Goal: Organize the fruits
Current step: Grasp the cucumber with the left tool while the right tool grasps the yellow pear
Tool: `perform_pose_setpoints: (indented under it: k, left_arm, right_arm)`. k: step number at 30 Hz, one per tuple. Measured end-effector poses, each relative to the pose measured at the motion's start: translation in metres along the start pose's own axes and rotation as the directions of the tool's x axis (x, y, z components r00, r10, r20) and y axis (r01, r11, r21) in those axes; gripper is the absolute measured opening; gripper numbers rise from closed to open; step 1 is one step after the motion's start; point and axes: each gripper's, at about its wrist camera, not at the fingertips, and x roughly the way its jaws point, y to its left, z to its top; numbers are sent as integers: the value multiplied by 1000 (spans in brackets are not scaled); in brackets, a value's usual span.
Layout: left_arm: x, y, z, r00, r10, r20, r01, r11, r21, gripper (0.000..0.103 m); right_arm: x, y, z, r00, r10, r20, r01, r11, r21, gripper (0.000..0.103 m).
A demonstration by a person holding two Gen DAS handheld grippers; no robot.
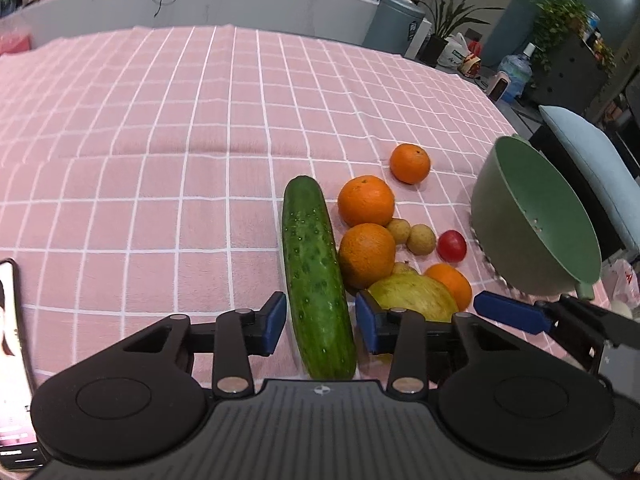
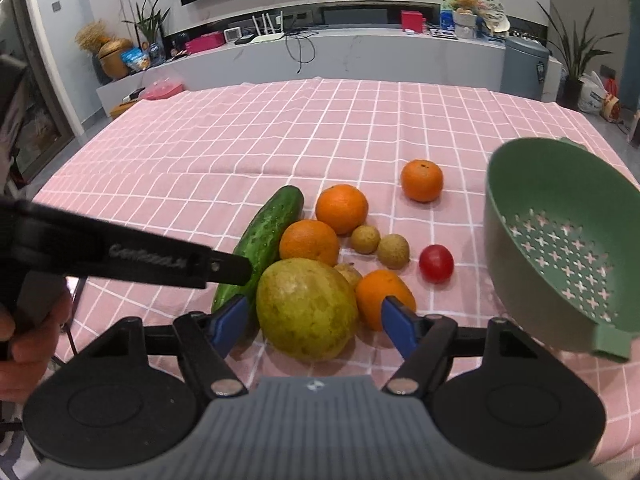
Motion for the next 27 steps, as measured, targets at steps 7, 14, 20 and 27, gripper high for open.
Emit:
perform_pose_setpoints:
  k: [7, 14, 20, 27]
  left_arm:
    - [18, 10, 5, 999, -27, -30, 26, 999, -48, 46]
    - [24, 14, 5, 998, -51, -44, 48, 997, -65, 42]
    - [17, 13, -3, 996, -35, -84, 30, 998, -59, 41]
    - [4, 15, -19, 990, -10, -140, -2, 996, -87, 41]
  right_arm:
    - [10, 4, 3, 1000, 1, 1, -1, 1000, -15, 71]
    - [15, 17, 1, 999, -46, 12, 47, 994, -101, 58]
    - [2, 11, -6, 999, -31, -10, 30, 997, -68, 57]
    - [-16, 2, -23, 999, -30, -29, 29, 999, -36, 57]
